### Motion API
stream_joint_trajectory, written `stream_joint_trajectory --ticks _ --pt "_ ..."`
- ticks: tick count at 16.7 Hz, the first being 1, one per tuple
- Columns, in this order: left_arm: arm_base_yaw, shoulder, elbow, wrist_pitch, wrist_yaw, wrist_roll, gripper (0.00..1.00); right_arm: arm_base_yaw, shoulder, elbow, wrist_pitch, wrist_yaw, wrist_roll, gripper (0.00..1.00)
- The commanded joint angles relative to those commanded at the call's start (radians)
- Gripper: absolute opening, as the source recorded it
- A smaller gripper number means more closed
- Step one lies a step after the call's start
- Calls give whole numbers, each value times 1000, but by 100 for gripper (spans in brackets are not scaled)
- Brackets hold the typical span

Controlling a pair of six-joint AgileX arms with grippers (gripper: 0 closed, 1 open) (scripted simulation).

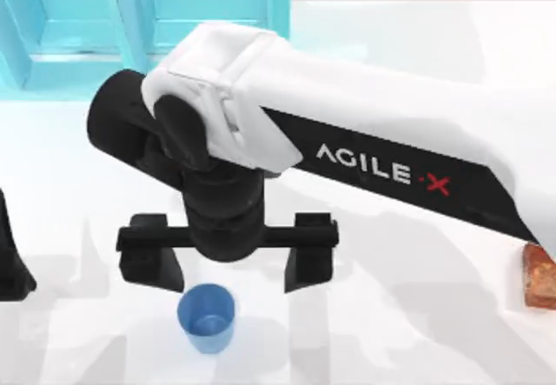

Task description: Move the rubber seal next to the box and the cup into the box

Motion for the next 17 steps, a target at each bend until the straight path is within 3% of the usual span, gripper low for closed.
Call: stream_joint_trajectory --ticks 6,13,17 --pt "0 0 0 0 0 0 100 -2 3 -17 17 0 -1 100" --pt "0 0 0 0 0 0 100 1 41 -216 261 0 2 100" --pt "0 0 0 0 0 0 100 1 47 -244 290 0 3 100"
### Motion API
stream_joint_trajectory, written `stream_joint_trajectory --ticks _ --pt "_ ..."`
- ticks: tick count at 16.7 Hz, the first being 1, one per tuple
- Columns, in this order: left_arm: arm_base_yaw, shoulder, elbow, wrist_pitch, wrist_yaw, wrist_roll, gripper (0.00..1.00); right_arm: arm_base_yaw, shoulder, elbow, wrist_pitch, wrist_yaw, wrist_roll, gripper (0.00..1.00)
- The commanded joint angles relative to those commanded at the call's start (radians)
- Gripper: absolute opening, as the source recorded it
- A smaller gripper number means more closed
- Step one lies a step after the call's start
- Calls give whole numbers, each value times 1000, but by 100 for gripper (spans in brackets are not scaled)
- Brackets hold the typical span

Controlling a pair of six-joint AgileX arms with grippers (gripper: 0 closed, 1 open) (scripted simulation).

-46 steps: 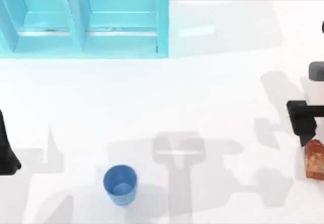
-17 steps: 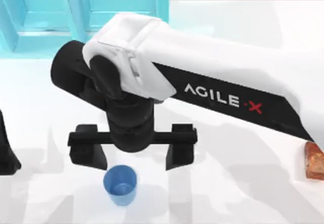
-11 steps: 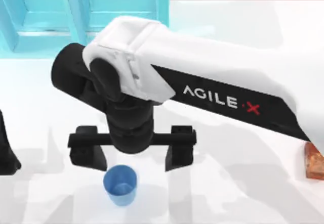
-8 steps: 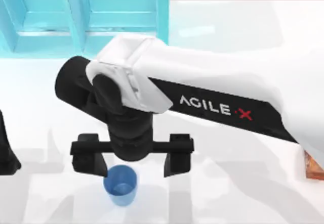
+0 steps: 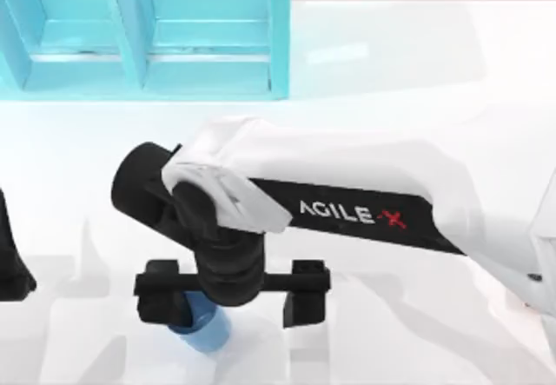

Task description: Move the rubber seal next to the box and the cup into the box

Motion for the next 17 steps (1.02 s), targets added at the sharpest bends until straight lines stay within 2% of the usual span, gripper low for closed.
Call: stream_joint_trajectory --ticks 1,14,17 --pt "0 0 0 0 0 0 100 0 0 0 0 0 0 100" --pt "0 0 0 0 0 0 100 0 0 0 0 0 0 2" --pt "0 0 0 0 0 0 100 0 0 0 0 0 0 0"
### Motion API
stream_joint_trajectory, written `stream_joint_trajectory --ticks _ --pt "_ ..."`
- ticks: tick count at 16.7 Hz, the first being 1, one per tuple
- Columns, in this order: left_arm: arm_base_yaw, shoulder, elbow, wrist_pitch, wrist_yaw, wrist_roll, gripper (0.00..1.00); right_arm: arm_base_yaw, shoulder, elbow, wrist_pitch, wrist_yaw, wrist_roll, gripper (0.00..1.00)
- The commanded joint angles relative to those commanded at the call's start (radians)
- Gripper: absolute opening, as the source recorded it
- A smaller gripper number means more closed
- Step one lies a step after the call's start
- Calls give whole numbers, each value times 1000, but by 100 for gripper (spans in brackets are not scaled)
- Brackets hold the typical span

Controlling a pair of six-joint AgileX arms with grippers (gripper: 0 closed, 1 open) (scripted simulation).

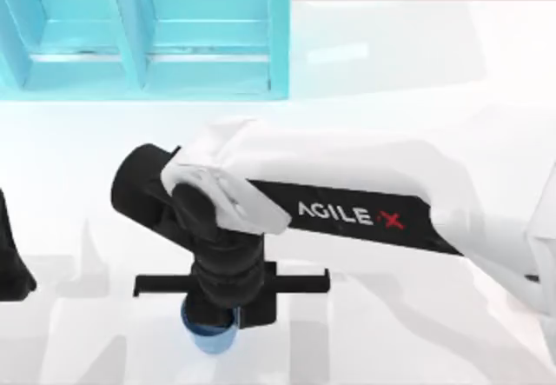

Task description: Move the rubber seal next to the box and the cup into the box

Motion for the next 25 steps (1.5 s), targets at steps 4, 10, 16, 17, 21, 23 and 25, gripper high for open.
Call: stream_joint_trajectory --ticks 4,10,16,17,21,23,25 --pt "0 0 0 0 0 0 100 0 0 0 0 0 0 0" --pt "0 0 0 0 0 0 100 -24 -77 -43 -39 -2 -40 0" --pt "0 0 0 0 0 0 100 -129 -364 -175 -179 -3 -135 0" --pt "0 0 0 0 0 0 100 -139 -385 -187 -193 -3 -143 0" --pt "0 0 0 0 0 0 100 -145 -396 -194 -201 -3 -148 0" --pt "0 0 0 0 0 0 100 -140 -393 -190 -199 -2 -146 0" --pt "0 0 0 0 0 0 100 -166 -399 -188 -195 -4 -174 0"
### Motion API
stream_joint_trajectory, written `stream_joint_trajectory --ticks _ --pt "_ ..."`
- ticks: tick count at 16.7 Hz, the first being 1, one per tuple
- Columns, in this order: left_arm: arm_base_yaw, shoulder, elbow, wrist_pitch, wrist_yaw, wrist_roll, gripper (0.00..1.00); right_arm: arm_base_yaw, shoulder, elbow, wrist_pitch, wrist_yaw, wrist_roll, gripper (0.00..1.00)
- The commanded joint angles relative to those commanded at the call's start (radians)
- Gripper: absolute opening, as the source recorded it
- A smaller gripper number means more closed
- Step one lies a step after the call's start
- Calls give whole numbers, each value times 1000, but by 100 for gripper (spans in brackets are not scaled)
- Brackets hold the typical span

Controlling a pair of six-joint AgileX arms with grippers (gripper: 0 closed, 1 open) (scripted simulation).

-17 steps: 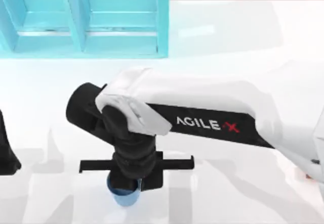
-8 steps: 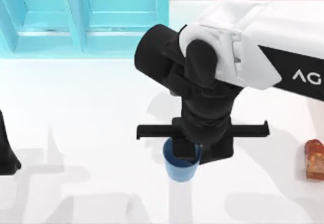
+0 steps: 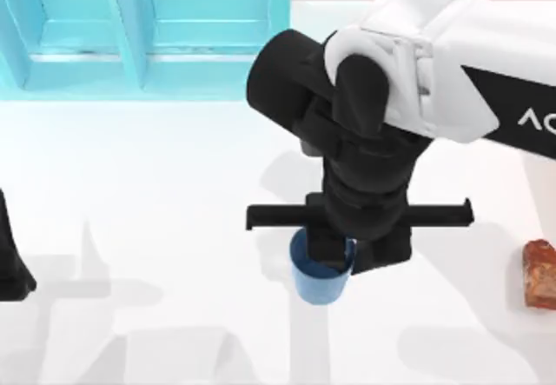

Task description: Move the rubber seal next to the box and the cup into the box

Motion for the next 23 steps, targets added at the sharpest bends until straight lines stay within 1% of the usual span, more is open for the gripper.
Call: stream_joint_trajectory --ticks 3,7,10,18,21,23 --pt "0 0 0 0 0 0 100 -100 -24 -4 12 -6 -108 0" --pt "0 0 0 0 0 0 100 -327 -70 -36 28 -16 -353 0" --pt "0 0 0 0 0 0 100 -553 -101 -82 30 -18 -590 0" --pt "0 0 0 0 0 0 100 -1222 -203 -256 47 -11 -1246 0" --pt "0 0 0 0 0 0 100 -1417 -242 -313 59 -18 -1433 0" --pt "0 0 0 0 0 0 100 -1510 -263 -344 68 -25 -1518 0"
